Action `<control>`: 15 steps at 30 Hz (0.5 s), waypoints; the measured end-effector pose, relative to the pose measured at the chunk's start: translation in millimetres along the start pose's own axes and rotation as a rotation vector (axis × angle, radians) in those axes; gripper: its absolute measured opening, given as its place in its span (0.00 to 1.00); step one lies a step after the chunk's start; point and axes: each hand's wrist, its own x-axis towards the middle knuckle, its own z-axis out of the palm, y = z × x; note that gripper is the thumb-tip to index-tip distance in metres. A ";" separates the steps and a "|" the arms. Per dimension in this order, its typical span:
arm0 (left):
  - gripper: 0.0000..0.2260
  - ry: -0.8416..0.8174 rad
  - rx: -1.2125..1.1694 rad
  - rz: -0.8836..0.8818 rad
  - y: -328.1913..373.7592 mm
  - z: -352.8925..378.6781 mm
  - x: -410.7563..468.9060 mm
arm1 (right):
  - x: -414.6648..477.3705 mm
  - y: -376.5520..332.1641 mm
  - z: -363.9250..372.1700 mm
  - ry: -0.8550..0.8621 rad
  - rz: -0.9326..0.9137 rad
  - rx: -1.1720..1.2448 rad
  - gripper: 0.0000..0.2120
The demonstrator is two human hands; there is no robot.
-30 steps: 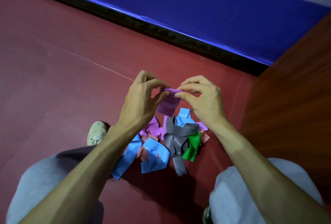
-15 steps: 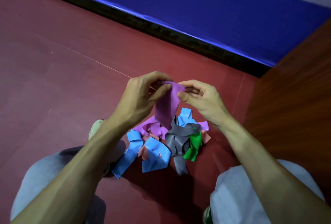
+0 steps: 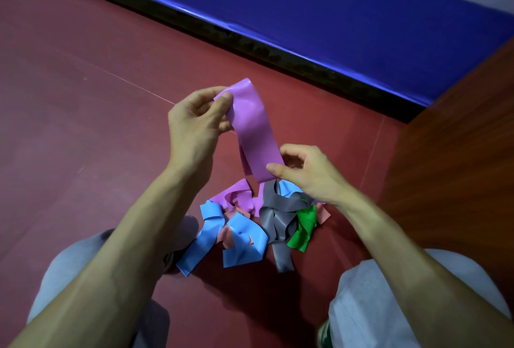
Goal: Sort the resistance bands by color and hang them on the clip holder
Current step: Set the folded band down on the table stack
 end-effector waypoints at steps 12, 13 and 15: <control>0.04 -0.175 0.279 0.208 1.6 5.3 -9.7 | 3.5 3.3 0.1 0.068 0.141 0.109 0.09; 0.04 -0.171 0.285 0.216 0.8 4.9 -9.1 | 4.0 4.8 0.0 0.085 0.150 0.061 0.09; 0.04 -0.152 0.293 0.220 -0.3 3.7 -7.4 | 4.3 6.0 -0.8 0.115 0.164 0.020 0.09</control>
